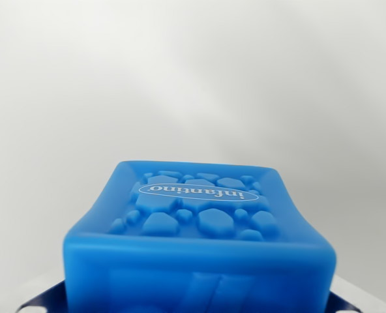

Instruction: Stack cube

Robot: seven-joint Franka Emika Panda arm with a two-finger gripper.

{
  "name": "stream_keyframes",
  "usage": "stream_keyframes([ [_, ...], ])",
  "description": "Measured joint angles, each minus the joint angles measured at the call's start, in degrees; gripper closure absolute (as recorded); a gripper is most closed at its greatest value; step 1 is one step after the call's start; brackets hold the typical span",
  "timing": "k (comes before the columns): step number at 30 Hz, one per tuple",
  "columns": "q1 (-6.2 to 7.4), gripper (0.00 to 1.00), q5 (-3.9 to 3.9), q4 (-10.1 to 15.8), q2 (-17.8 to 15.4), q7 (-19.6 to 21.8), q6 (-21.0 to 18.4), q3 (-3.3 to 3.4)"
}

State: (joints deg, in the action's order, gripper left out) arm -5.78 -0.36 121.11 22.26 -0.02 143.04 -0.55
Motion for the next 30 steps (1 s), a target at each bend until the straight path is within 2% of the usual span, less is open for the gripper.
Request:
stream_keyframes([
  [30, 5.04, 1.00, 0.00, 4.1, -4.4, 4.4, 0.0, -0.34],
])
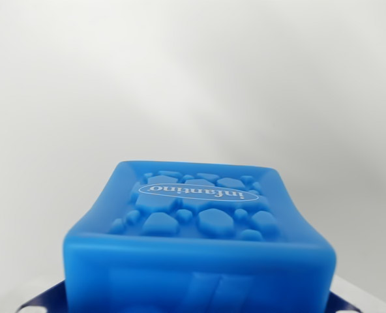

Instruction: Stack cube

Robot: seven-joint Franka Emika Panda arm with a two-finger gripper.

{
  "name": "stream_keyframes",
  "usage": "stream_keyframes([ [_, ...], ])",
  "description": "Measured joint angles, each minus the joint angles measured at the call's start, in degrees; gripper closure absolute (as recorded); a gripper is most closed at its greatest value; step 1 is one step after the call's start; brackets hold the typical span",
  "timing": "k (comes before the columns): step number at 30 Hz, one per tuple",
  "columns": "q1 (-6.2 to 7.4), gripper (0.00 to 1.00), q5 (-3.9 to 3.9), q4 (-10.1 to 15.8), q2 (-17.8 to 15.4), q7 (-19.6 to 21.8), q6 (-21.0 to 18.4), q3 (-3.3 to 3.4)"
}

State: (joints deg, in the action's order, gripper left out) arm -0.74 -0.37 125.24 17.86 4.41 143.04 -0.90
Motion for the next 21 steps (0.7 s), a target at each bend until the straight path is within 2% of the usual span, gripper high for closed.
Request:
stream_keyframes([
  [21, 3.68, 1.00, -0.03, 2.2, -2.8, 3.4, -0.4, -0.36],
])
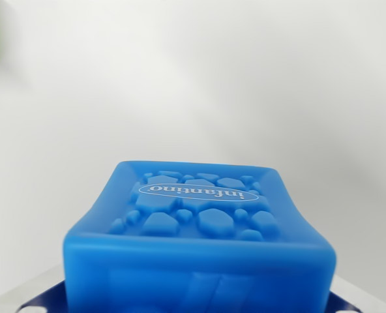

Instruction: Stack cube

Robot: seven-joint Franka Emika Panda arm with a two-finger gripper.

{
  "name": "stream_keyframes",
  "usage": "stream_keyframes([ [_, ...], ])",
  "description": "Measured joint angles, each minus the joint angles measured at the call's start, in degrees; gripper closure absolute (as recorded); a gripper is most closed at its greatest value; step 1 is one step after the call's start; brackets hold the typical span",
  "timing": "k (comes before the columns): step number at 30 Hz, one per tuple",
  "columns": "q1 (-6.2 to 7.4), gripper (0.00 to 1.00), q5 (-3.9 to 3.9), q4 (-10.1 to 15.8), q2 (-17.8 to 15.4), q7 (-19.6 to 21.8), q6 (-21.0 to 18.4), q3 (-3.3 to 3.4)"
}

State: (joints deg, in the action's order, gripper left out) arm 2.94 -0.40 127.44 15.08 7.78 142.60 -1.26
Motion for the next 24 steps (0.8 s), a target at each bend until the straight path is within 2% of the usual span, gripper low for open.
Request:
stream_keyframes([
  [24, 4.19, 1.00, -0.04, 1.6, -2.7, 4.0, -1.1, -0.59],
])
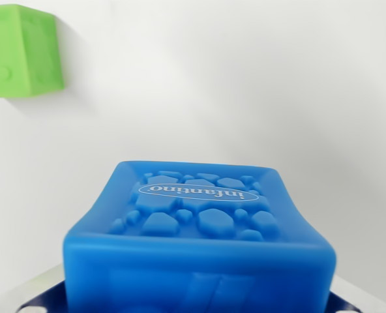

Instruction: Stack cube

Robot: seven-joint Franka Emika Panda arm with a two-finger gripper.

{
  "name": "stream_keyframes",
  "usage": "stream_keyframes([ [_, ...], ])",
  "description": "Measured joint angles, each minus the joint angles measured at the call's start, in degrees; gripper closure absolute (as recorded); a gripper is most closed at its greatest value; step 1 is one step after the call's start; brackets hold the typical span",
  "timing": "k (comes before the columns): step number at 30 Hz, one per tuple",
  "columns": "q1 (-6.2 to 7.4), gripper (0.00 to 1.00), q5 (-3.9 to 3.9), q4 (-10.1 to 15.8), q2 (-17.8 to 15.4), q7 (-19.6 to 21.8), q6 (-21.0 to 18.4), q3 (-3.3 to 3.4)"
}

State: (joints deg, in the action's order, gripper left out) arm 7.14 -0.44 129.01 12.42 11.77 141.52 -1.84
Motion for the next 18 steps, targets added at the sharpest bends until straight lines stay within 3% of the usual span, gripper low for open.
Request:
stream_keyframes([
  [18, 3.19, 1.00, -0.02, 0.6, -1.7, 3.1, -1.1, -0.48],
])
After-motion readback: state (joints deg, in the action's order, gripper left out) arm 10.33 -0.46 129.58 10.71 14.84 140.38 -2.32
